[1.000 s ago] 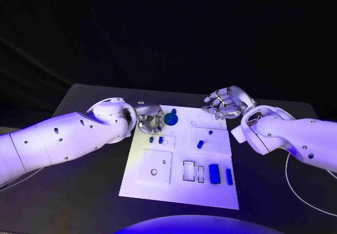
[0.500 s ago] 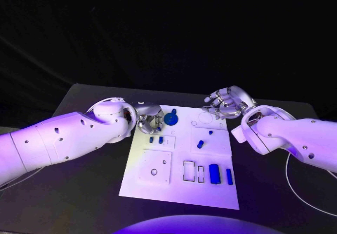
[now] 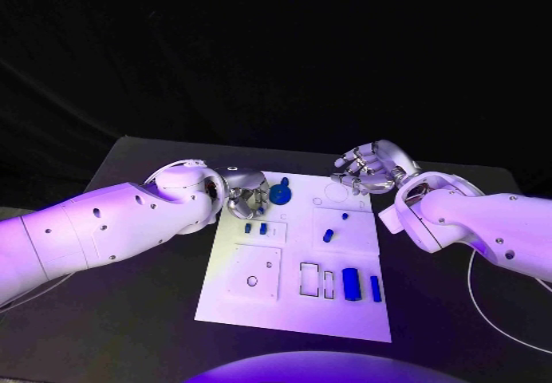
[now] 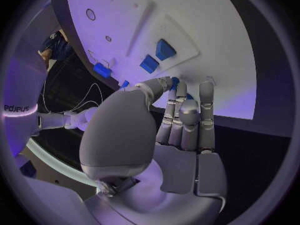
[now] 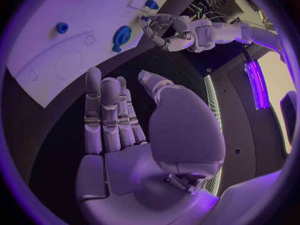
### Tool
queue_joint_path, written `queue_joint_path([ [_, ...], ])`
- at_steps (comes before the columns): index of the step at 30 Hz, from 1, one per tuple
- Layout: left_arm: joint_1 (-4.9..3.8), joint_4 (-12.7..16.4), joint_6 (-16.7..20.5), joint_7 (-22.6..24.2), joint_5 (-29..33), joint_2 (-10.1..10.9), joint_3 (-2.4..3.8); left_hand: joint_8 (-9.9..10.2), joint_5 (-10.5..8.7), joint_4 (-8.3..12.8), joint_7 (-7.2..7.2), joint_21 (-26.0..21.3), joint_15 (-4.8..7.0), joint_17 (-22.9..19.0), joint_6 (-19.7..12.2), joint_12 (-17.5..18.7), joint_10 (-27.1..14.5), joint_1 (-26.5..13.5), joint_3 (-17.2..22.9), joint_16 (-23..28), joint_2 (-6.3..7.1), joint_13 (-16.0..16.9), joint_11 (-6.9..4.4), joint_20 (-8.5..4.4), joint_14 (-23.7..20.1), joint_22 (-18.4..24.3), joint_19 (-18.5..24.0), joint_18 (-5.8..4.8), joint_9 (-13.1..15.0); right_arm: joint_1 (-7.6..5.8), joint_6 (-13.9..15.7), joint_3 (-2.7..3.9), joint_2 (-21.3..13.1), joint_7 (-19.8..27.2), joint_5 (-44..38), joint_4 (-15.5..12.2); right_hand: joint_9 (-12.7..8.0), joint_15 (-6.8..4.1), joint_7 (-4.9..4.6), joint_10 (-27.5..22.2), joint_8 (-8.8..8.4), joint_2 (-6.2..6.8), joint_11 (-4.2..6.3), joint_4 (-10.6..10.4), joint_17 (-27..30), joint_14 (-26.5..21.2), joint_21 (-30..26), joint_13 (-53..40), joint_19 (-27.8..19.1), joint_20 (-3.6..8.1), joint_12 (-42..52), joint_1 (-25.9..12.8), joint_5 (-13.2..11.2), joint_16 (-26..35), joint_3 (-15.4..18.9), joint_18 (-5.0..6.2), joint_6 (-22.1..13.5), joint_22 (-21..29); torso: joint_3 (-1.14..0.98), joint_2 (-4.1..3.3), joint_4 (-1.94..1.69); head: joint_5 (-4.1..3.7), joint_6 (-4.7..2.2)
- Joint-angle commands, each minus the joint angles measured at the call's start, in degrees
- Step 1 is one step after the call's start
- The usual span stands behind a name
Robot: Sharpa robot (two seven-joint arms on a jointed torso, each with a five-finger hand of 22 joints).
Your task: Assemble the parts on the task board
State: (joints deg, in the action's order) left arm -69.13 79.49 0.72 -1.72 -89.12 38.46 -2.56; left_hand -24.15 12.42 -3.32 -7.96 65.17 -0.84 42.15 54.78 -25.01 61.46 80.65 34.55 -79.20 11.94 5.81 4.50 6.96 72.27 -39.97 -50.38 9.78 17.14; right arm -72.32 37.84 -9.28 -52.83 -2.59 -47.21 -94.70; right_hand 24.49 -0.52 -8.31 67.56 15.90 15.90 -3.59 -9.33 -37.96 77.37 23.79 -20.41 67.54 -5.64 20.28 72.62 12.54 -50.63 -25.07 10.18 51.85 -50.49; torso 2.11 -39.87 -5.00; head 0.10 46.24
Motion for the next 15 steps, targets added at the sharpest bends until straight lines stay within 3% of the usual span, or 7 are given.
queue_joint_path([
  [1, 0.22, -0.1, -1.2, 0.1, -0.2, -0.1, -0.24, 0.2, -0.38, 0.2, 0.0, -0.1, 0.07, 0.1, 0.4, 0.2, 0.3, -0.6, -0.3, -0.4, 0.13, -0.1, -0.03, -0.18, 0.3, 0.0, 0.1, 0.8, 0.0, 0.03, -0.7, 0.01, 0.0, 0.5, -0.4, -0.1, -0.1, 0.17, -0.29, -0.1, -0.33, -0.28, -0.39, -0.1, 0.0, -0.2, -0.2, 0.0, 0.2, -0.11, -0.3, 0.1, 0.2, 0.1, 0.3, 0.2, -0.2, 0.0, 0.02, 0.03, -0.03, -0.02, 0.03],
  [15, 0.24, 0.0, -1.0, 0.0, -0.1, 0.1, -0.29, 0.3, -0.45, 0.2, 0.06, -0.1, 0.11, -0.2, 0.5, 0.5, 0.4, -0.8, -0.4, -0.4, 0.22, -0.1, -0.07, -0.19, 0.2, 0.1, 0.1, 0.8, 0.0, 0.03, -0.7, 0.01, 0.0, 0.5, -0.4, 0.0, -0.1, 0.17, -0.29, -0.1, -0.33, -0.28, -0.39, -0.1, 0.0, -0.2, -0.2, 0.0, 0.2, -0.11, -0.3, 0.1, 0.2, 0.1, 0.3, 0.2, -0.2, 0.0, 0.04, 0.03, -0.01, 0.02, 0.05],
])
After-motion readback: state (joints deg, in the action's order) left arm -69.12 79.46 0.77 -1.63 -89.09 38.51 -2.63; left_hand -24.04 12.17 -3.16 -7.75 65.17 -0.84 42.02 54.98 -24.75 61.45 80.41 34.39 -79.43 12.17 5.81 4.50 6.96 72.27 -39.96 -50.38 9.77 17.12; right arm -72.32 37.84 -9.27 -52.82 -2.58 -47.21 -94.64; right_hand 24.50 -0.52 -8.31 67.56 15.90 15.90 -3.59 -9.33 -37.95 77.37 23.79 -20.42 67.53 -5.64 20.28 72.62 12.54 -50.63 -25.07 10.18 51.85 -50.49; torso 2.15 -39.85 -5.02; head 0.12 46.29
